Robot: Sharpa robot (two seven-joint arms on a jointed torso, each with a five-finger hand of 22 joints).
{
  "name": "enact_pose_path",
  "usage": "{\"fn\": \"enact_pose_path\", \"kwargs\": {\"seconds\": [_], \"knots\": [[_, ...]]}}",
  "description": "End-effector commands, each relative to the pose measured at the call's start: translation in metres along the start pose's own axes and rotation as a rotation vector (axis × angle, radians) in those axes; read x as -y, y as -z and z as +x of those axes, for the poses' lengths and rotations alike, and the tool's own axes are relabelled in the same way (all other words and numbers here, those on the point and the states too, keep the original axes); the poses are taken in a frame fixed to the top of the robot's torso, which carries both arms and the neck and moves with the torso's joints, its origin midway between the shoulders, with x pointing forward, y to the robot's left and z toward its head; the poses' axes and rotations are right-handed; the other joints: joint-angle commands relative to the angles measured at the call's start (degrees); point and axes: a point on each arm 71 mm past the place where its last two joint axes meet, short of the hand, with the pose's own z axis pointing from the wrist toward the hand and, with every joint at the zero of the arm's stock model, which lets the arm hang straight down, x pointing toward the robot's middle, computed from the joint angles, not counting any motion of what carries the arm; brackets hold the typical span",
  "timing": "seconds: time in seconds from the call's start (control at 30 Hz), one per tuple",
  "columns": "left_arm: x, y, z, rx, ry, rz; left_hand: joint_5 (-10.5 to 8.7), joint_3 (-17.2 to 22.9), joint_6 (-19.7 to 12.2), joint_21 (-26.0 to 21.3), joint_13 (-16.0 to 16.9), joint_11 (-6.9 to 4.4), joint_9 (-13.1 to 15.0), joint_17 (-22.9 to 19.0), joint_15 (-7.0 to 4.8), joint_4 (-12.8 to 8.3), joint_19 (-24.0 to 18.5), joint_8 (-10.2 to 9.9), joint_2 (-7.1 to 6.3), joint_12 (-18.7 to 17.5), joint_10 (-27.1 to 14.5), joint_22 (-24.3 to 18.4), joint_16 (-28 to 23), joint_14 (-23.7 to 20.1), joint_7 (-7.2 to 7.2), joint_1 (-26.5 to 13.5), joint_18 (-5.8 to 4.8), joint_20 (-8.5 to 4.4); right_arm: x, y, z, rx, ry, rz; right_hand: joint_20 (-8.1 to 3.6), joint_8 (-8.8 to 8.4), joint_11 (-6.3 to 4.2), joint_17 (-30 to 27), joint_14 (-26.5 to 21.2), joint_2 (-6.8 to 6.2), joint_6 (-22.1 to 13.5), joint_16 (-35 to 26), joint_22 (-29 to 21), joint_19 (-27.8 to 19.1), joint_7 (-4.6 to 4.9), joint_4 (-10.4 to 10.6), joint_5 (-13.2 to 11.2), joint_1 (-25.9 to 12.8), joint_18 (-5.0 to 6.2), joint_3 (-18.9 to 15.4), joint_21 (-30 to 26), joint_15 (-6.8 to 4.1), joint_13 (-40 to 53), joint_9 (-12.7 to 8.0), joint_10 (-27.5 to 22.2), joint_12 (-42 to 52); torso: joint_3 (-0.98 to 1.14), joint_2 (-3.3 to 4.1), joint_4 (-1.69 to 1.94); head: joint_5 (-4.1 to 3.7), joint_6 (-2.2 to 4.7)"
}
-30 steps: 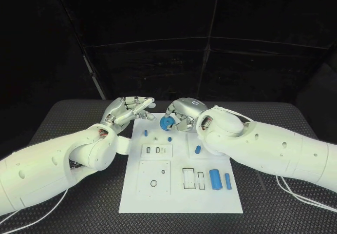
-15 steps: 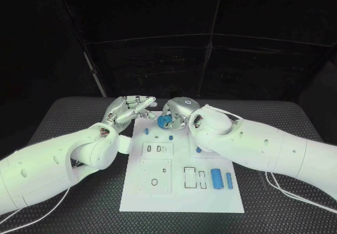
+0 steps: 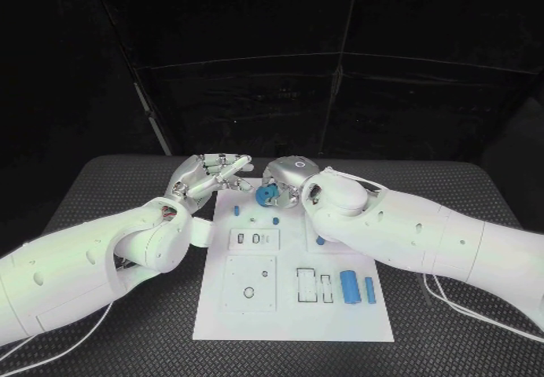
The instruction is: Assemble the parts on the task board
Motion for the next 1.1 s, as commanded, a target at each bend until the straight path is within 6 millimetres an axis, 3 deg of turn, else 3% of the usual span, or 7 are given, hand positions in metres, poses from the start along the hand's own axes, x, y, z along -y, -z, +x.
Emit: {"fn": "enact_pose_path", "kwargs": {"seconds": [0.03, 0.43, 0.73, 0.87, 1.1], "knots": [[0.0015, -0.0007, 0.0019, -0.014, 0.002, 0.008, 0.21, -0.21, 0.36, 0.18, -0.06, 0.29, -0.08, 0.1, 0.02, -0.1, 0.02, -0.28, 0.62, -0.28, 0.3, 0.06, 0.18, -0.33, 0.22, 0.06, 0.46, 0.23, 0.0028, -0.0007, 0.0025, -0.035, 0.035, 0.016, 0.03, -0.2, 0.25, 10.75, 5.27, 0.05, 1.1, 0.24, -0.01, -0.11, -0.9, -0.05, -0.37, -0.71, -1.07, 0.46, 0.22, 0.09, 5.69, 0.11, -0.28, -0.36, -0.01, -0.03, -0.01, 0.02, -0.03], [0.0013, -0.0009, 0.0016, -0.014, 0.002, 0.007, 0.21, -0.21, 0.36, 0.18, -0.06, 0.29, -0.08, 0.1, 0.02, -0.1, 0.02, -0.28, 0.62, -0.28, 0.3, 0.06, 0.18, -0.33, 0.22, 0.06, 0.46, 0.23, 0.0073, -0.0008, 0.0047, -0.059, 0.06, 0.035, 0.47, -2.15, 0.92, 10.78, 5.27, -1.28, -0.85, 0.23, -0.2, -0.21, -0.14, -0.32, -1.15, -2.4, -1.08, 0.29, 0.01, 0.63, 4.12, -0.02, -1.51, -1.5, 0.0, 0.01, -0.04, 0.0, -0.22], [0.001, -0.0012, 0.0019, -0.014, 0.003, 0.006, 0.21, -0.29, 0.44, 0.21, -0.04, 0.26, -0.07, 0.21, 0.02, -0.16, -0.03, -0.34, 0.7, -0.34, 0.4, 0.09, 0.18, -0.4, 0.18, 0.09, 0.47, 0.23, 0.0061, -0.0003, 0.0053, -0.071, 0.063, 0.029, 0.74, -2.76, 1.1, 10.72, 5.25, -2.12, -0.96, 0.2, -0.34, -0.24, -0.03, -0.24, 0.35, -3.63, -1.04, -0.8, -0.1, 0.84, 3.97, 0.15, -1.64, -1.64, -0.01, 0.0, -0.01, -0.03, -0.35], [0.001, -0.0013, 0.0017, -0.014, 0.002, 0.006, 0.21, -0.29, 0.44, 0.21, -0.04, 0.26, -0.07, 0.21, 0.02, -0.16, -0.03, -0.34, 0.7, -0.34, 0.4, 0.09, 0.18, -0.4, 0.18, 0.09, 0.47, 0.23, 0.0075, 0.0001, 0.0049, -0.065, 0.062, 0.034, 0.78, -3.0, 1.11, 9.05, 4.89, -2.27, -1.01, -0.35, 6.57, 3.17, -0.02, -0.15, 0.42, -4.07, -2.31, -1.27, 3.18, 0.86, 3.82, 0.17, -1.76, -1.76, -0.02, 0.0, -0.04, 0.02, -0.43], [0.0007, -0.0016, 0.0019, -0.014, 0.003, 0.006, 0.21, -0.29, 0.44, 0.21, -0.04, 0.26, -0.07, 0.21, 0.02, -0.16, -0.03, -0.34, 0.7, -0.34, 0.4, 0.09, 0.18, -0.4, 0.18, 0.09, 0.47, 0.23, 0.0077, 0.0004, 0.0042, -0.056, 0.059, 0.035, 0.8, -3.33, 1.14, 8.79, 4.84, -2.38, -1.16, -0.46, 7.13, 3.57, 0.0, 0.03, 0.35, -4.62, -2.4, -1.88, 3.57, 0.87, 3.73, 0.19, -1.83, -1.85, 0.0, 0.01, -0.03, -0.05, -0.44]]}}
